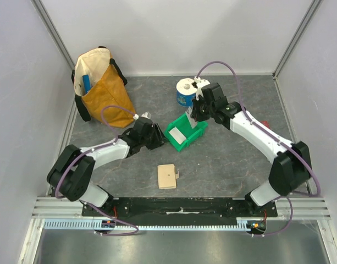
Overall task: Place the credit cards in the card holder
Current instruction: Pick up the credit card from the storage box, then open the card holder at the center of the board.
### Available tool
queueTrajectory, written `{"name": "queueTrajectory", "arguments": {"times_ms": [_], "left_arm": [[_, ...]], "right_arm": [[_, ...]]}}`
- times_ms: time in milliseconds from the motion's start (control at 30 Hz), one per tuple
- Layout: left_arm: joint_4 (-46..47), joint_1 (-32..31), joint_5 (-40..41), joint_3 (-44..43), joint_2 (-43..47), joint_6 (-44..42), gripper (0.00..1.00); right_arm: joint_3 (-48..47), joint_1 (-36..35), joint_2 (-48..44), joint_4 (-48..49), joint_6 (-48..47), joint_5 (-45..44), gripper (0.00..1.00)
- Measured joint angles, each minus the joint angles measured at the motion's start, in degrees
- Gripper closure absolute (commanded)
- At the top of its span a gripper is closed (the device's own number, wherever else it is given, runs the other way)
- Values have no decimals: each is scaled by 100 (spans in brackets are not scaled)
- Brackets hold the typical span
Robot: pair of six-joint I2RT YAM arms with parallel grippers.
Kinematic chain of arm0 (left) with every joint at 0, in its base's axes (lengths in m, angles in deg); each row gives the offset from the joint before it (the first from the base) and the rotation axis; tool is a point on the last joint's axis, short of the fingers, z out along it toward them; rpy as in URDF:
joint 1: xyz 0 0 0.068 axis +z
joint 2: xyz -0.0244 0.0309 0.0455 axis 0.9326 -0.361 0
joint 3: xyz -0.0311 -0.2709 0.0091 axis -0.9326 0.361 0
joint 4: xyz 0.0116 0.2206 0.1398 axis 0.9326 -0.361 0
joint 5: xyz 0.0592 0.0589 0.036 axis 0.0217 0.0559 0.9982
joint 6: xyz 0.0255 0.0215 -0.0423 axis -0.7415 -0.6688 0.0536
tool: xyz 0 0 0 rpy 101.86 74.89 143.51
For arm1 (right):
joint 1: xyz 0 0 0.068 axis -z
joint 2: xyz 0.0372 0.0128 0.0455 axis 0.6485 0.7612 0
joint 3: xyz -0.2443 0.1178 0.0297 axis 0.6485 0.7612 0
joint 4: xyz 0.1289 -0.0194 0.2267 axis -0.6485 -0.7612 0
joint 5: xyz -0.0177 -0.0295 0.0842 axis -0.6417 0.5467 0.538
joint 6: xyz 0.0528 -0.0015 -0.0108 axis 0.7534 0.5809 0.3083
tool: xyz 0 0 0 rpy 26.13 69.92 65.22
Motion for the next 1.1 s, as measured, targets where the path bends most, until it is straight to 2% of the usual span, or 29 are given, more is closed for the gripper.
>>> {"name": "queueTrajectory", "arguments": {"times_ms": [200, 400, 633, 967, 1100], "left_arm": [[-544, 0, 286, 11, 619, -74, 41], [-944, 0, 516, 76, 1373, -129, 41], [-1139, 0, 619, 632, 2111, -125, 40], [-1908, 0, 796, 1390, 3862, -129, 40], [-2201, 0, 811, 1399, 3987, -136, 41]], "right_arm": [[485, 0, -811, -4, 426, 35, 100], [807, 0, -1425, 2, 826, 111, 100], [1172, 0, -2120, 2, 1405, 249, 100], [1362, -2, -2579, 20, 1923, 372, 100], [1733, -17, -2874, 90, 2035, 466, 100]]}}
